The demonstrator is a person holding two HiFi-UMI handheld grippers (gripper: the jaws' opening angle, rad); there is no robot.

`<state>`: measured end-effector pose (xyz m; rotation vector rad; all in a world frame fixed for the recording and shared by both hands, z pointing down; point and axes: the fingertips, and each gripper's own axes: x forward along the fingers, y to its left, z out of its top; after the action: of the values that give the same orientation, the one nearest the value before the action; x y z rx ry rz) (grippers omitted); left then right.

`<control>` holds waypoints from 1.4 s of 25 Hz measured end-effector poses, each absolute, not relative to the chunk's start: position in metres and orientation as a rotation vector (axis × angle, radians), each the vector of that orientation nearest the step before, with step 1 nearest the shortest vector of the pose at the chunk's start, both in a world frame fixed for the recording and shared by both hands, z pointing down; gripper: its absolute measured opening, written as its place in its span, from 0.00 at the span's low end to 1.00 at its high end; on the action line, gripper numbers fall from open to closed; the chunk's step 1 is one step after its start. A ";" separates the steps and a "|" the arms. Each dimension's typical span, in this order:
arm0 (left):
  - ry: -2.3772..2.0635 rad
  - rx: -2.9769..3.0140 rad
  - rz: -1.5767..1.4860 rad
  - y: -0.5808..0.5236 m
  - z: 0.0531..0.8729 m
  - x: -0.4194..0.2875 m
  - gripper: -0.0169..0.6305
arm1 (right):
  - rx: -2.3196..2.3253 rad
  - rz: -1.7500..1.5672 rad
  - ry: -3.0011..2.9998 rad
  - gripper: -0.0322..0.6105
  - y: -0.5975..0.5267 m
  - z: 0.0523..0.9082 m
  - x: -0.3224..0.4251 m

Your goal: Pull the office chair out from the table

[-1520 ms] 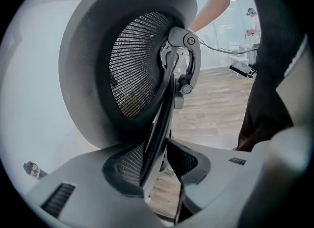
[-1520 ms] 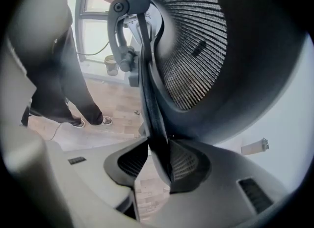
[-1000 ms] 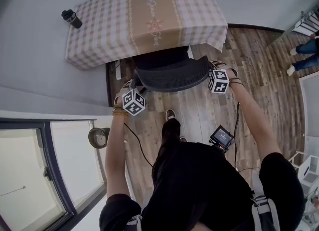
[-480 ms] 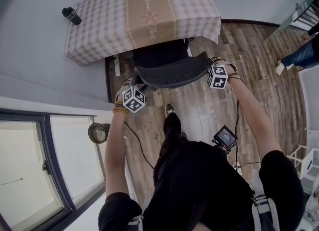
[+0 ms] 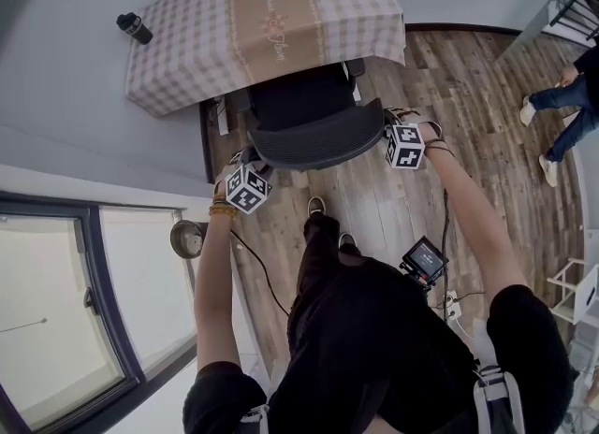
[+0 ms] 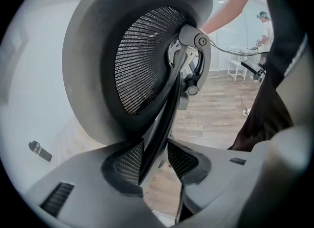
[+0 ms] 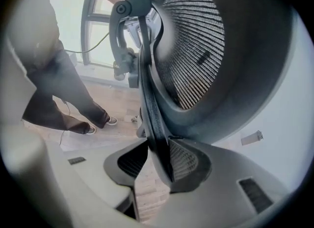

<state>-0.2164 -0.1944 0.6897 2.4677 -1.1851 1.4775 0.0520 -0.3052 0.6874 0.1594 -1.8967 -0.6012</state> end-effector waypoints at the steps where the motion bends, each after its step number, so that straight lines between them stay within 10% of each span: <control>1: -1.183 2.467 1.479 -0.189 0.689 -0.215 0.27 | 0.162 -0.601 -1.898 0.25 -0.299 0.687 0.053; 35: -1.111 2.547 1.485 0.011 0.683 -0.164 0.28 | 0.257 -0.547 -1.853 0.26 -0.077 0.684 0.114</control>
<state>-0.1637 0.0115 0.6831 2.5473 -1.1107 1.4847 0.1143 -0.0769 0.6843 0.2570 -1.8530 -0.5474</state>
